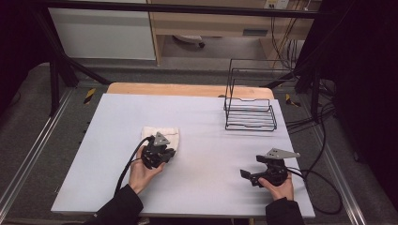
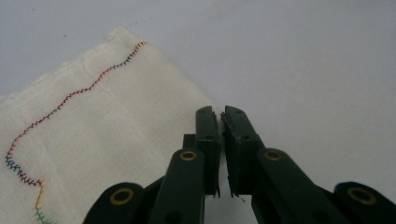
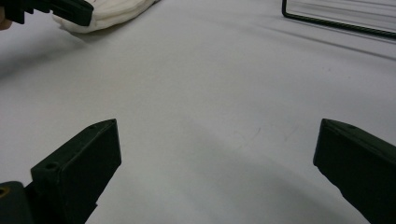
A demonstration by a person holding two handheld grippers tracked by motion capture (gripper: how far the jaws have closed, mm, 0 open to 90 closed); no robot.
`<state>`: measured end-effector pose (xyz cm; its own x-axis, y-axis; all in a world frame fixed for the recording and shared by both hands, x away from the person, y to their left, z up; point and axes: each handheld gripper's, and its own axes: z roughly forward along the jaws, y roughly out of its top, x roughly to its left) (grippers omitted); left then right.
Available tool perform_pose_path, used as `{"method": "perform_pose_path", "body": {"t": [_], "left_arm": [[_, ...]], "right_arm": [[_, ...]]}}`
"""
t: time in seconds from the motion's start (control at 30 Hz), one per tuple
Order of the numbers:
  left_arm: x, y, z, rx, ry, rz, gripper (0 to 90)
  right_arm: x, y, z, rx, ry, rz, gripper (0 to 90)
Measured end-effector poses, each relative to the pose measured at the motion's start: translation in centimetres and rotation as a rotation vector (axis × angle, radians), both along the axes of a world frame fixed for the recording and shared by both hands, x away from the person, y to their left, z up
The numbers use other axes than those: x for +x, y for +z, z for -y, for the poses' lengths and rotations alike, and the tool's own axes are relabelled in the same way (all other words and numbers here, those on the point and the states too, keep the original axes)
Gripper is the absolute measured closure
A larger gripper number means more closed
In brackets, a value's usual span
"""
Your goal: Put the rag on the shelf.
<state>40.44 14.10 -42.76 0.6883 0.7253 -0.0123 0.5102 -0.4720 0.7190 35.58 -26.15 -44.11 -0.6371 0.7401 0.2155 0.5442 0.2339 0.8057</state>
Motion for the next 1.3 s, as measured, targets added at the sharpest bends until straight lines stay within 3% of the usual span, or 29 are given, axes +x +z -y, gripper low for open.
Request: {"method": "perform_pose_path", "body": {"t": [0.17,0.37,0.47,0.67,0.83,1.0,1.07,1.1,1.13,1.17,1.23,1.27,1.3], "left_arm": [[-0.5,0.6,0.1,-0.037,-0.012,-0.033,84.7],[-1.5,0.9,1.5,-0.079,-0.034,-0.069,84.7],[-2.2,0.6,2.8,-0.077,-0.058,-0.090,84.7],[-2.8,0.1,4.3,-0.079,-0.091,-0.090,84.5],[-2.5,-0.4,4.1,-0.094,-0.106,-0.112,79.0],[-2.9,0.8,2.7,-0.080,-0.127,-0.073,61.9],[-3.1,1.7,0.8,-0.035,-0.116,-0.044,57.5],[-3.1,1.7,0.8,-0.035,-0.116,-0.044,54.9],[-3.1,2.0,-1.0,-0.022,-0.086,-0.032,52.9],[-3.1,2.0,-1.0,-0.022,-0.086,-0.032,51.7],[-3.3,1.8,-3.8,-0.018,-0.033,-0.032,50.6],[-3.3,1.8,-3.8,-0.018,-0.033,-0.032,50.6],[-3.5,1.3,-5.4,-0.008,-0.006,-0.053,50.8]], "right_arm": [[0.0,0.0,0.0,0.002,0.000,-0.002,1.5],[0.0,0.0,0.0,-0.001,0.004,0.000,1.6],[0.0,0.0,0.0,0.002,0.003,0.000,1.6],[0.0,0.0,-0.1,0.000,0.003,0.002,1.6],[0.0,0.0,-0.1,-0.004,0.005,0.003,1.7],[-0.1,0.1,-0.3,-0.010,0.000,0.003,1.9],[-0.1,0.1,-0.4,-0.012,0.001,0.007,2.4],[-0.2,0.2,-0.6,-0.012,0.001,0.009,2.4],[-0.2,0.2,-0.7,-0.015,-0.001,0.012,2.6],[-0.2,0.2,-0.9,-0.018,0.000,0.013,2.7],[-0.2,0.3,-1.3,-0.009,0.000,0.014,3.3],[-0.2,0.3,-1.3,-0.009,0.000,0.014,3.3],[-0.2,0.4,-1.8,-0.018,0.001,0.020,3.8]]}}
